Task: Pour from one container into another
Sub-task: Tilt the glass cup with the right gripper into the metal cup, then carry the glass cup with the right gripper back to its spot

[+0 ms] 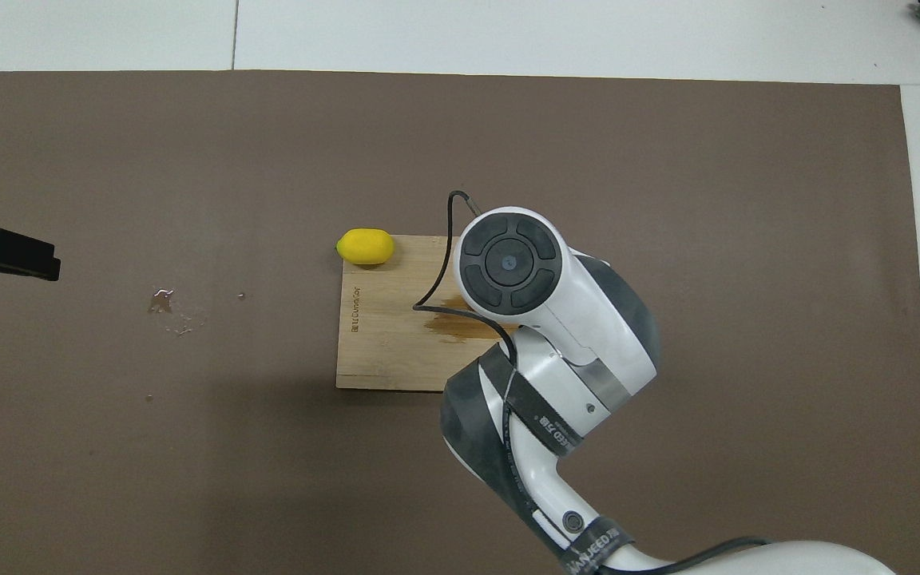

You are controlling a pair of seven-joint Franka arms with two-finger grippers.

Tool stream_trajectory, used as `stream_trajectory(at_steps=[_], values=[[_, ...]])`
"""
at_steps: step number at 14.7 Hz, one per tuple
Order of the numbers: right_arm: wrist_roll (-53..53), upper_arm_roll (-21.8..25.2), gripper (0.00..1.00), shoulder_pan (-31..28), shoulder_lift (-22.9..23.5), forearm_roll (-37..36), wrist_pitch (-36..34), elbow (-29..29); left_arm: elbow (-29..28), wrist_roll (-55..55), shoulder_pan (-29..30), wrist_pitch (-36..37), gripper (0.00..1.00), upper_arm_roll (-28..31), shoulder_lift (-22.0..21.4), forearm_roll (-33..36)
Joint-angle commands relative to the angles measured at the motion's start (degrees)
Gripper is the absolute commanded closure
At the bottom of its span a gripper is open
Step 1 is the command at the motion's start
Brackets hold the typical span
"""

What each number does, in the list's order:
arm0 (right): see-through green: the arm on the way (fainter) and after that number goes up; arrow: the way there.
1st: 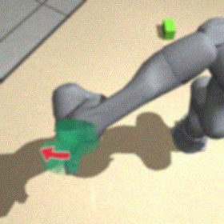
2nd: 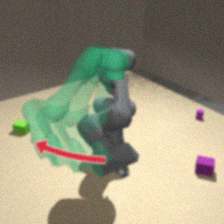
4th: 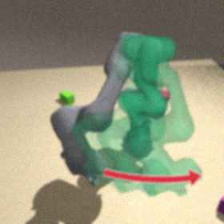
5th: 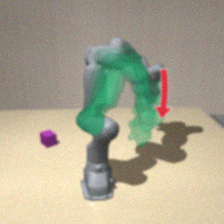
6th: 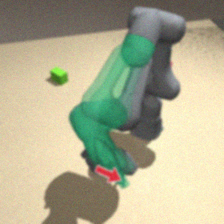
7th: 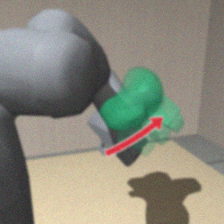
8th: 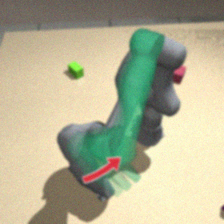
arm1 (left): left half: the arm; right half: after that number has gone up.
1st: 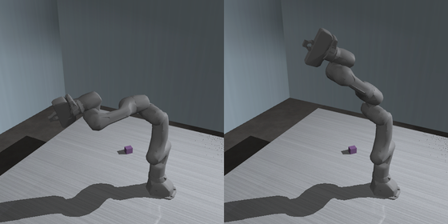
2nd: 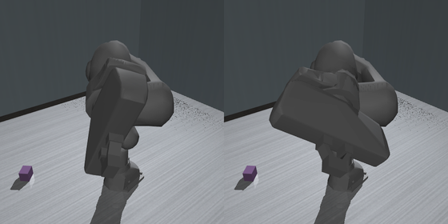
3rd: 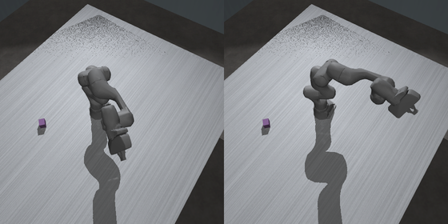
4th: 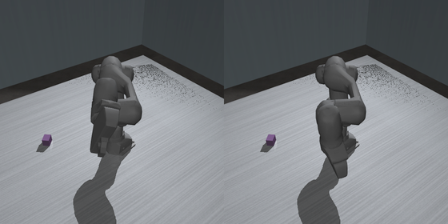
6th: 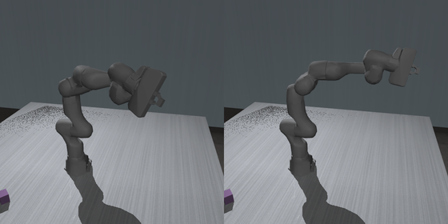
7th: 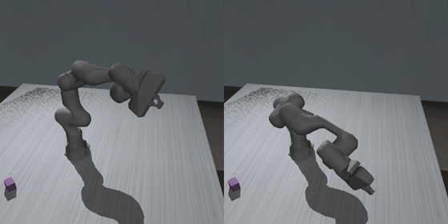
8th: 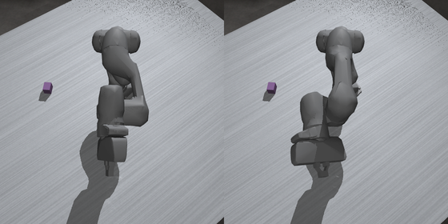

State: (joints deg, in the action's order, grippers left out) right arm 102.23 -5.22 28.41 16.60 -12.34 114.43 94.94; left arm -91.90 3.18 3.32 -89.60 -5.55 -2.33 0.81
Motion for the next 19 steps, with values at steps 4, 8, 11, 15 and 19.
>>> stream_trajectory(at_steps=[4,8,11,15,19], values=[[0.26,-0.14,1.00,-3.00,1.50,9.25,0.17,-1.17,-1.09,-0.11,-0.42,-3.30,0.00,0.18,1.88,1.22],[-0.62,-0.14,1.00,-5.20,1.59,13.46,0.96,-0.64,3.47,-0.20,-0.42,-1.90,0.00,0.27,5.22,1.22],[-5.09,-0.14,1.00,-9.24,1.59,21.46,1.67,0.68,3.05,-0.55,-0.51,-0.23,0.00,0.01,4.88,1.30],[-13.35,-0.14,1.00,-17.66,0.54,32.87,2.72,5.51,2.78,-0.63,-0.33,0.21,0.00,-0.08,4.44,1.30],[-23.54,-0.14,1.00,-27.24,0.27,43.34,3.34,10.95,1.99,-0.72,-0.33,1.63,0.00,-0.08,3.65,1.22]])
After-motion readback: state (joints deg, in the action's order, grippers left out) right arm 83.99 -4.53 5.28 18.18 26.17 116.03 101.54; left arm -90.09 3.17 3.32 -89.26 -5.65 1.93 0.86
